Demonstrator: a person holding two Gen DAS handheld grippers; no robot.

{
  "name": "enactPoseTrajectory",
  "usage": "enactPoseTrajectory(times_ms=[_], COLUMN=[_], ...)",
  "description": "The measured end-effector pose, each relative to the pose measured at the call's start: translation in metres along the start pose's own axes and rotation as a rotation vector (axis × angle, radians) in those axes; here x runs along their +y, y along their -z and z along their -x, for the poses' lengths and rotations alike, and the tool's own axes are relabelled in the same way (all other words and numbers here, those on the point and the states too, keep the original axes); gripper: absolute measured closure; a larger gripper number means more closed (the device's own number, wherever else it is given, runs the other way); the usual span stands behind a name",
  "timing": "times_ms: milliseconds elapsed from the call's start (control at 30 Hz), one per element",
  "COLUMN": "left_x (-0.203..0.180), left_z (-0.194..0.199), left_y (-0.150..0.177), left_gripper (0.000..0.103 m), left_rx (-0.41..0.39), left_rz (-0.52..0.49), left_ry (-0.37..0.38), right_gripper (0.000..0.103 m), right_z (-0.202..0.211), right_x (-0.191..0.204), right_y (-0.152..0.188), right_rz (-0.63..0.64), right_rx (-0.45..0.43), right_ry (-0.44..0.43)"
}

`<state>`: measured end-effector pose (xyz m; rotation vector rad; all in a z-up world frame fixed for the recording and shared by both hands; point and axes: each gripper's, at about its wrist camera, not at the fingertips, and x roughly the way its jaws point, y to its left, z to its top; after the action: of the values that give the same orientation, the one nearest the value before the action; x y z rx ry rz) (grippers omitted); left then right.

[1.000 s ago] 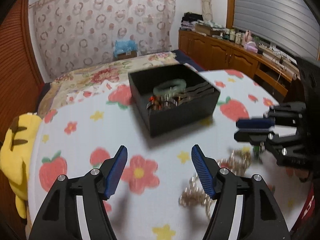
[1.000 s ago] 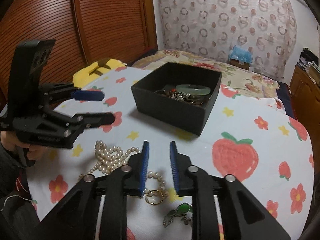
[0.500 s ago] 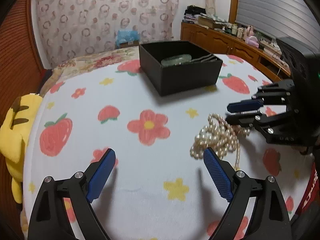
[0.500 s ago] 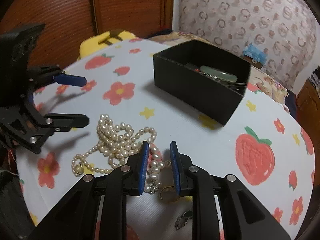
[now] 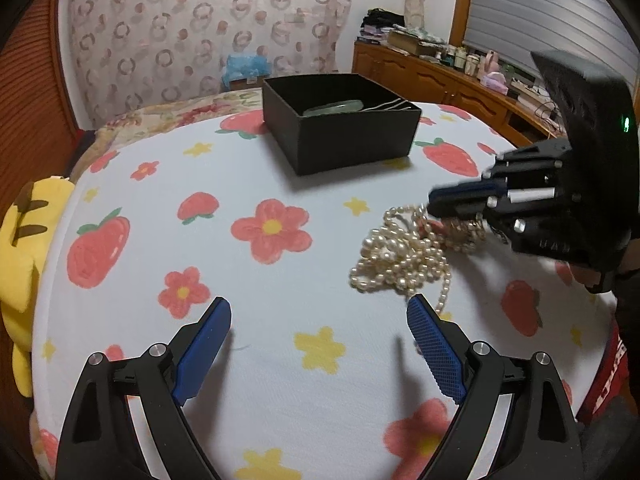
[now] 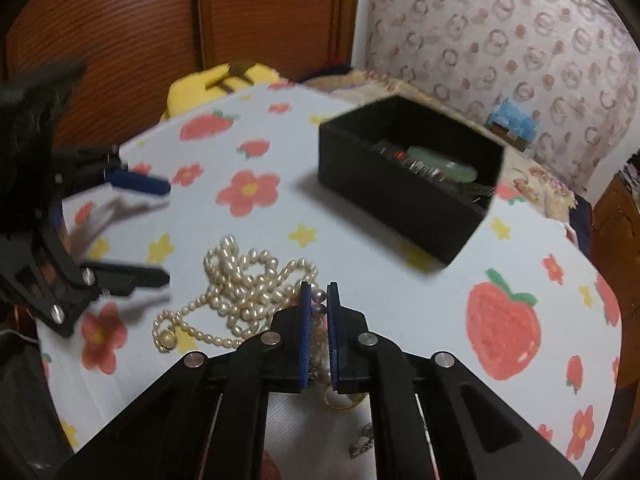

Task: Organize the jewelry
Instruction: 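Move both grippers to the pearl necklace and close the right gripper on it, then grasp the pearl necklace with the left gripper and lift it above the box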

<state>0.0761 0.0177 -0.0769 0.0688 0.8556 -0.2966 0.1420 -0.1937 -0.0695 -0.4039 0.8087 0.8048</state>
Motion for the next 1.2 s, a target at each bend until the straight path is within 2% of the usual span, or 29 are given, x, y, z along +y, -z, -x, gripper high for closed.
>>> enactPoseTrajectory(times_ms=[167, 233, 300, 333, 400, 433, 500, 767, 833, 900, 967, 1200], left_x=[-0.012, -0.017, -0.022, -0.025, -0.031, -0.033, -0.038, -0.049, -0.053, -0.055, -0.054, -0.035], left_z=[0.004, 0.003, 0.000, -0.002, -0.005, -0.007, -0.009, -0.015, -0.015, -0.015, -0.013, 0.020], left_y=[-0.002, -0.004, -0.006, -0.007, -0.007, -0.006, -0.005, -0.008, -0.007, -0.006, -0.006, -0.021], left_gripper=[0.017, 0.028, 0.044, 0.048, 0.064, 0.067, 0.084, 0.088, 0.088, 0.097, 0.099, 0.099], left_rx=[-0.019, -0.019, -0.011, -0.005, 0.011, 0.017, 0.031, 0.038, 0.033, 0.031, 0.034, -0.065], left_rz=[-0.012, -0.016, -0.019, -0.022, -0.033, -0.037, -0.045, -0.056, -0.074, -0.093, -0.090, -0.042], left_ry=[0.019, 0.028, 0.042, 0.052, 0.066, 0.071, 0.081, 0.072, 0.051, 0.025, 0.021, 0.021], right_gripper=[0.094, 0.094, 0.094, 0.094, 0.094, 0.094, 0.094, 0.094, 0.094, 0.094, 0.094, 0.094], right_z=[0.027, 0.034, 0.038, 0.038, 0.039, 0.038, 0.036, 0.036, 0.037, 0.040, 0.043, 0.062], right_x=[-0.010, -0.013, -0.017, -0.018, -0.022, -0.024, -0.027, -0.029, -0.029, -0.030, -0.030, -0.032], right_y=[-0.009, -0.011, -0.012, -0.011, -0.009, -0.008, -0.006, -0.002, -0.002, -0.002, -0.004, -0.014], right_rz=[-0.046, -0.050, -0.064, -0.069, -0.081, -0.086, -0.093, -0.106, -0.106, -0.104, -0.106, -0.112], right_rx=[-0.090, -0.106, -0.116, -0.118, -0.116, -0.114, -0.110, -0.115, -0.119, -0.122, -0.131, -0.182], right_ry=[0.014, 0.025, 0.038, 0.044, 0.058, 0.064, 0.071, 0.071, 0.075, 0.080, 0.085, 0.095])
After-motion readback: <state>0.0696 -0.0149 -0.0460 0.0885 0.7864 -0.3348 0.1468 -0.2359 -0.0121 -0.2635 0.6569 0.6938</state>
